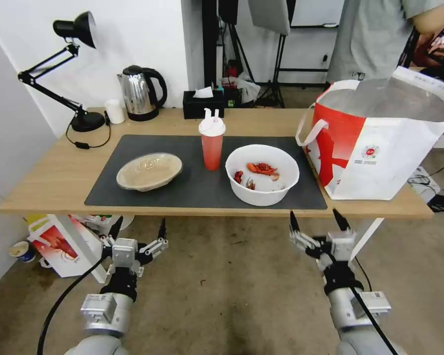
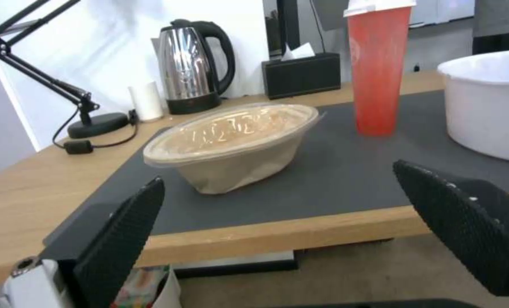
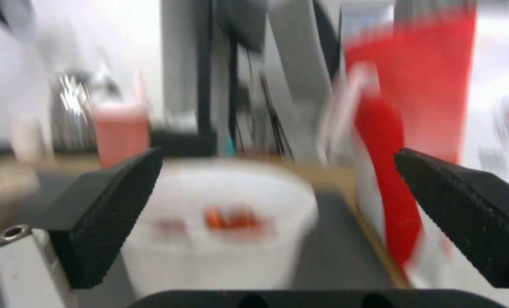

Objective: Pick up the trash from the table and place it into the takeout bag.

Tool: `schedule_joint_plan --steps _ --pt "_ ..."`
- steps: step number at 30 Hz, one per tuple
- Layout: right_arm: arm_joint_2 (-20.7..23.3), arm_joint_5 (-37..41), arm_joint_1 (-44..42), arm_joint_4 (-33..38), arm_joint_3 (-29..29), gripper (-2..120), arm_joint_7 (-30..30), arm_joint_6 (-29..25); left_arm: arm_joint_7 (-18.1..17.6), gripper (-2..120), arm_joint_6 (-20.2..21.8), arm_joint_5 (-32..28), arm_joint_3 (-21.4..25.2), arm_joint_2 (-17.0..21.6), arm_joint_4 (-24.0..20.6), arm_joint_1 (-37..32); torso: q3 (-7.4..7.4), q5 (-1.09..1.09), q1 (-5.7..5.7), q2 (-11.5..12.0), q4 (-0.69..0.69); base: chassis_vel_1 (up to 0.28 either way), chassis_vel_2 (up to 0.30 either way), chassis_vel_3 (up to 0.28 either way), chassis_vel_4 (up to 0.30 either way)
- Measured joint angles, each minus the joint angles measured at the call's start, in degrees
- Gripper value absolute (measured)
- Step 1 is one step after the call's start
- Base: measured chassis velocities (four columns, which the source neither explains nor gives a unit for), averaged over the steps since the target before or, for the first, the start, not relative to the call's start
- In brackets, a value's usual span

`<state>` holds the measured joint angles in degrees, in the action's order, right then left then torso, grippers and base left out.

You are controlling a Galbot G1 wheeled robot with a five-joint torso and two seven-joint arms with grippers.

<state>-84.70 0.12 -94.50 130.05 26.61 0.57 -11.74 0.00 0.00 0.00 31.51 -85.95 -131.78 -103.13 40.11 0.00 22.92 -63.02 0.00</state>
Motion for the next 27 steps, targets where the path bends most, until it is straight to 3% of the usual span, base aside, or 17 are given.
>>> schedule_joint_plan --steps 11,18,22,23,27 --pt "1.60 0.38 11.06 -2.20 -6.34 100 0.86 -15.10 0.00 100 0.00 0.00 0.01 0.00 0.00 0.00 0.01 0.00 0.01 0.00 0.00 0.000 0.000 0.000 0.000" --pt "2.08 1.28 10.96 -1.60 -6.33 100 0.57 -15.01 0.00 100 0.00 0.00 0.00 0.00 0.00 0.01 0.00 0.04 0.00 0.01 0.01 0.000 0.000 0.000 0.000" --pt "5.45 6.10 8.29 4.42 -4.69 100 -1.67 -12.06 0.00 100 0.00 0.00 -0.01 -0.01 0.00 0.00 0.00 -0.06 0.01 -0.01 -0.06 0.000 0.000 0.000 0.000" --pt "5.93 6.91 8.03 5.09 -4.50 100 -2.01 -11.51 0.02 100 0.00 0.00 0.00 0.00 0.00 0.01 -0.01 0.06 0.00 -0.01 -0.02 0.000 0.000 0.000 0.000" --pt "8.36 11.41 6.72 8.30 -2.24 100 -3.91 -7.88 0.01 100 0.00 0.00 0.00 0.00 0.00 0.00 -0.01 -0.02 0.01 0.00 0.00 0.000 0.000 0.000 0.000"
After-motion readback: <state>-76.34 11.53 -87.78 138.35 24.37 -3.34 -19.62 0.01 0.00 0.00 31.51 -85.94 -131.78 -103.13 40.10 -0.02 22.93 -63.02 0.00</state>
